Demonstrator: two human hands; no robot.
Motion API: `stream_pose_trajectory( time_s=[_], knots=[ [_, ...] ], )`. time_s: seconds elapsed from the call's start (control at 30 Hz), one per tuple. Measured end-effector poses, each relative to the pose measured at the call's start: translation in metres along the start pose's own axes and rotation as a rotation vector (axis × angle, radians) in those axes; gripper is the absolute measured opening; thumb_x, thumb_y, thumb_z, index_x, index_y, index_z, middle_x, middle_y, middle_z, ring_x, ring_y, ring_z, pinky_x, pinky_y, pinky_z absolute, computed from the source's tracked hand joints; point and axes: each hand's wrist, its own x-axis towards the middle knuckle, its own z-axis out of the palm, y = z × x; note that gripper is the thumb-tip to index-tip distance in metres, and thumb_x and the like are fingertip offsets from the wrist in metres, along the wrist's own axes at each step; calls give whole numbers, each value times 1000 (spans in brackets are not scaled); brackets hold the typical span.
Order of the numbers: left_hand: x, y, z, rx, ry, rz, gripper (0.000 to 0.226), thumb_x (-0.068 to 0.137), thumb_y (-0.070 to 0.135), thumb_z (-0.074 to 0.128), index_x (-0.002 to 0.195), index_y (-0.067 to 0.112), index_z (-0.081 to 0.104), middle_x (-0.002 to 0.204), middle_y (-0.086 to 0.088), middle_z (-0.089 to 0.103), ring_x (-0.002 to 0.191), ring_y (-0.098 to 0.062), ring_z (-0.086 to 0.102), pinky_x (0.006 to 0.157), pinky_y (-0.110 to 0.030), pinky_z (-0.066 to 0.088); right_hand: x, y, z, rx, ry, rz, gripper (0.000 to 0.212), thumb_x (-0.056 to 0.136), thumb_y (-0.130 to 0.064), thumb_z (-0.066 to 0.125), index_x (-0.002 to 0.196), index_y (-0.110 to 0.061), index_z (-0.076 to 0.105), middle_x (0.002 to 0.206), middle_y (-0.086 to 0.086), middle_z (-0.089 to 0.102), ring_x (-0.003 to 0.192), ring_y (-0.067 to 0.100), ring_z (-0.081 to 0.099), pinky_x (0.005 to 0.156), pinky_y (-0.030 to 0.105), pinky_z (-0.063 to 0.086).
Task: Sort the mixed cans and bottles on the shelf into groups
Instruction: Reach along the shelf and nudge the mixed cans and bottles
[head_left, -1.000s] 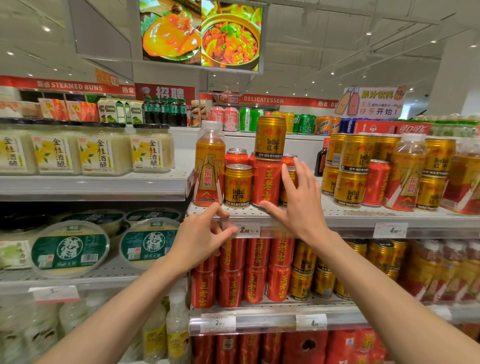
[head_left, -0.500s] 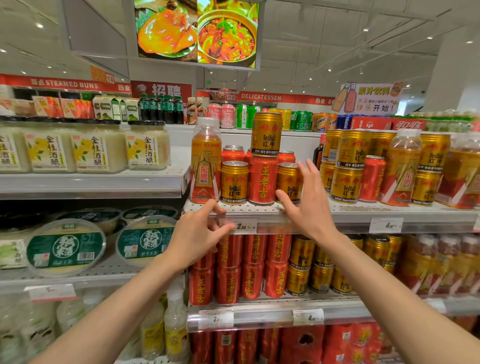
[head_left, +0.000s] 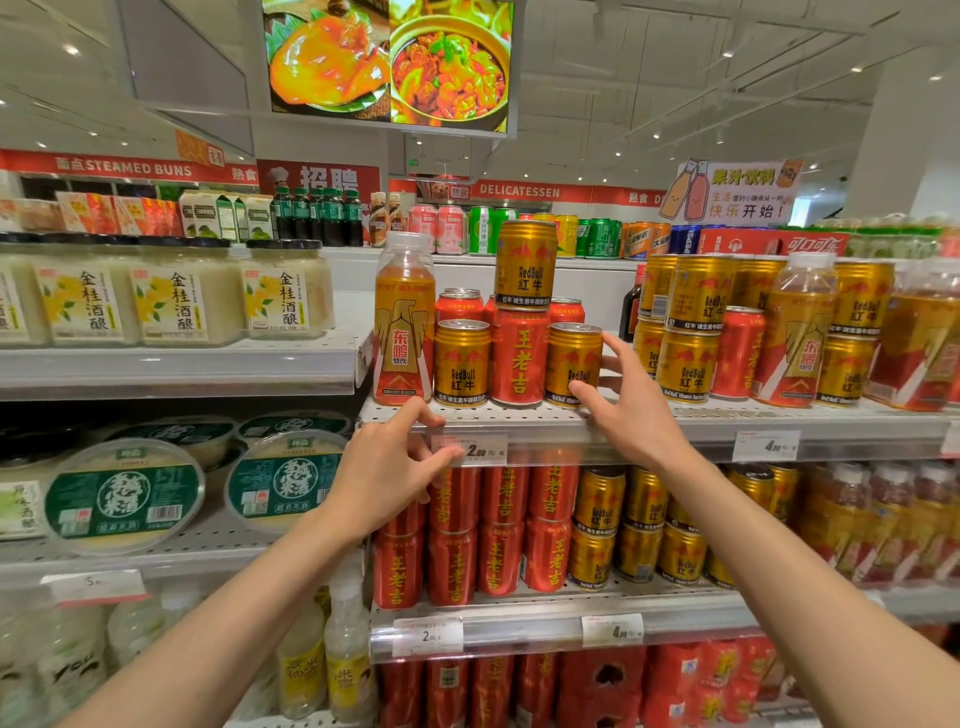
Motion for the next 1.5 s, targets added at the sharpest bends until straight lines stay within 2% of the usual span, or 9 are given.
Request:
stream_pose_trajectory(
  time_s=[0.27,0.53,0.67,0.77,0.87,1.03,1.17,1.33,1.5],
  knots=[
    [0,-2,1,19,4,-2,31,86,42,79,102,25,58,56,9,72,50,-1,68,67,-40,62,-6,-1,0,-2,34,0,72,92,-31,72,152,-31,33,135,-12,54,130,14,52,110,48,45],
    [-3,2,1,109,27,2,31,90,47,73,108,25,59,56,10,69,52,-4,68,64,-38,61,-18,3,10,-149,41,-6,70,99,-40,59,158,-31,21,148,1,54,136,21,49,113,49,40],
    [-14,7,8,174,60,-1,32,94,45,67,120,28,57,65,13,66,64,-14,70,67,-41,61,-42,22,17,-313,104,-92,48,103,-41,47,146,-19,45,140,4,59,135,27,49,119,47,29],
    [-31,11,18,170,31,-44,53,95,44,64,144,34,45,77,16,67,72,-13,66,71,-39,59,-67,36,15,-488,67,-153,58,103,-45,47,153,-17,39,160,6,37,152,23,25,126,47,14],
    [-51,13,30,113,10,-38,74,93,42,67,157,36,30,95,16,64,85,-11,63,74,-36,57,-94,43,10,-474,31,-173,67,102,-47,48,159,-21,27,169,0,13,156,15,5,126,41,12],
    [-80,19,65,44,-181,-46,66,94,46,65,153,38,36,113,19,61,104,-3,60,90,-26,50,-150,66,-5,-433,-172,-23,60,99,-52,49,153,-28,37,164,-8,26,144,9,34,113,30,35],
    [-79,28,96,74,-415,-98,52,93,55,61,141,44,46,112,23,64,102,-4,64,95,-31,53,-167,106,-32,-463,-441,221,57,98,-58,48,149,-33,41,145,-13,50,107,2,60,94,26,49],
    [-69,58,143,80,-494,-125,33,94,51,64,125,39,62,95,29,63,86,14,58,77,-8,42,-165,157,-81,-428,-546,317,46,97,-57,49,137,-33,54,120,-16,64,97,2,64,87,34,56],
    [-49,118,200,35,-437,-194,30,93,49,67,121,37,65,97,22,70,86,5,64,77,-12,44,-147,203,-149,-375,-484,257,41,98,-54,51,133,-34,59,118,-19,63,100,0,61,89,25,53]
  ],
)
